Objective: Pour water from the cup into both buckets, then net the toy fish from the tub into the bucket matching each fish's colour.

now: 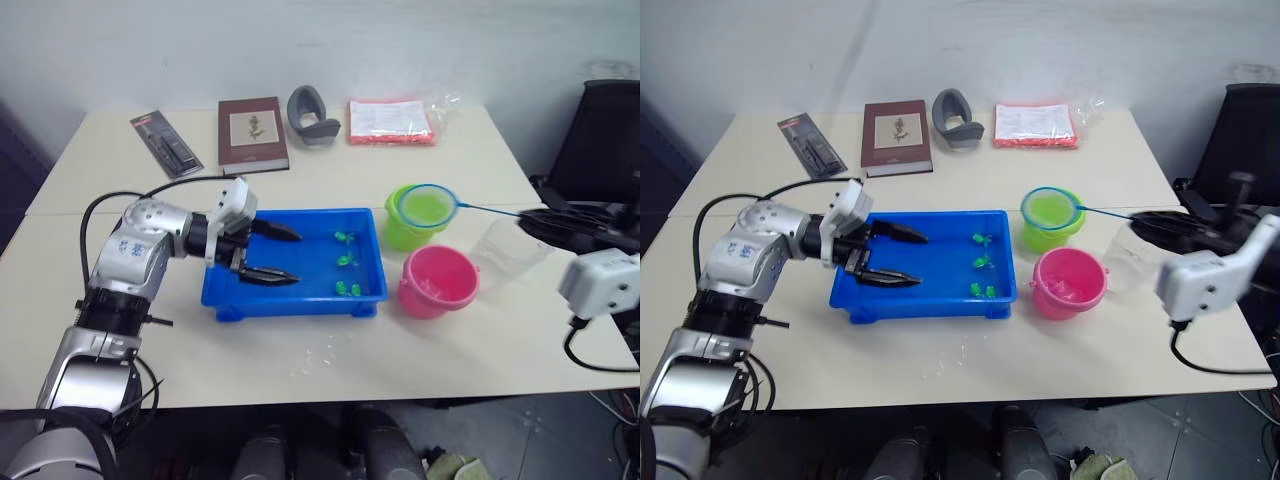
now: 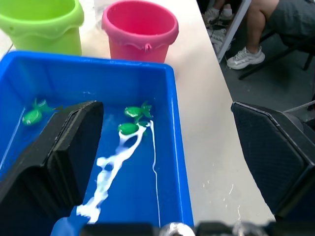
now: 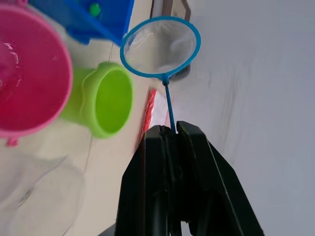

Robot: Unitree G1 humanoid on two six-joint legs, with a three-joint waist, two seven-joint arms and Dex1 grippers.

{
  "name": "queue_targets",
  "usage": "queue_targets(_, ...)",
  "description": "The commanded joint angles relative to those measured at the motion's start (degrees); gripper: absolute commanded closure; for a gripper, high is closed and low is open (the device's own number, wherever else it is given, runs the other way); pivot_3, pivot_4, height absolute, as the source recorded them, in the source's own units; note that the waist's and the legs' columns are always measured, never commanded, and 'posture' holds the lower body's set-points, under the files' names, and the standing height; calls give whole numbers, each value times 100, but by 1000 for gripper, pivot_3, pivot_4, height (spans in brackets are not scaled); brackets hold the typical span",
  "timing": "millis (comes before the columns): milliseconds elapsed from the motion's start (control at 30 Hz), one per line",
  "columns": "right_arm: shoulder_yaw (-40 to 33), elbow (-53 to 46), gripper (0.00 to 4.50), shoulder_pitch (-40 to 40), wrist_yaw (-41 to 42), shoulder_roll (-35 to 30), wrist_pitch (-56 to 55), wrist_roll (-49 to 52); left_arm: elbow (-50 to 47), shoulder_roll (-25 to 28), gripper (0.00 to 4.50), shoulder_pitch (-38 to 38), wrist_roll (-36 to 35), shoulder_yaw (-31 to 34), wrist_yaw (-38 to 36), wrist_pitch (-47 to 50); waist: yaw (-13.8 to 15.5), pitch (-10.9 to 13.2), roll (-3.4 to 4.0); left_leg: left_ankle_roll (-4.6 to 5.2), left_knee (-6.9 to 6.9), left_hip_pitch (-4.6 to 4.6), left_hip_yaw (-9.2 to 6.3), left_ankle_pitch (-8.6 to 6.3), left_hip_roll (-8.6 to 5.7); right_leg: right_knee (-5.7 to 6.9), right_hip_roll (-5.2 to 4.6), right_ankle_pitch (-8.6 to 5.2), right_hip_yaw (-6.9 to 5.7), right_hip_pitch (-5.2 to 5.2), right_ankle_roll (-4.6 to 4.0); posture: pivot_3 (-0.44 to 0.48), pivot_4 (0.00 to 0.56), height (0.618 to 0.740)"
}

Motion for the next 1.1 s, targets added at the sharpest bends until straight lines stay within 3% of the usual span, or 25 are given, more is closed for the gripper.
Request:
queue_targets(33,1458,852,4500,-1528,631,325,-440,-125,-827,161,25,332,-232,343,290,343,-7,3,-7,-3,0,2,1,-1,0,2,0,-2,0,0,-3,0,150,740)
queue_targets(200,2753,2214,4500,-3070,1481,977,-1612,-33,-1619,416,25,916,-506,706,629,878,23,5,-4,-4,-2,-4,-1,-2,1,2,-1,-4,-3,-4,-7,0,150,740)
queue_targets(533,3908,3981,4500,-4075,2092,1838,-2971,-231,-2658,796,25,1668,-957,1299,1216,1569,11,6,-2,2,0,-8,-5,-7,1,0,-16,-6,-11,-6,-11,0,150,740)
queue_targets(867,3958,4925,4500,-4650,1312,2575,-2826,-1117,-2894,884,25,1832,-1154,1474,1512,1739,0,6,-1,-8,0,-3,-6,-6,2,8,-15,-10,-15,-7,-18,0,150,740)
queue_targets(1100,3962,5386,4500,-5174,558,2479,-3054,-2058,-2894,859,25,1848,-1185,1475,1621,1700,-1,7,0,-9,0,-6,-7,-6,2,7,-16,-10,-15,-9,-19,0,150,740)
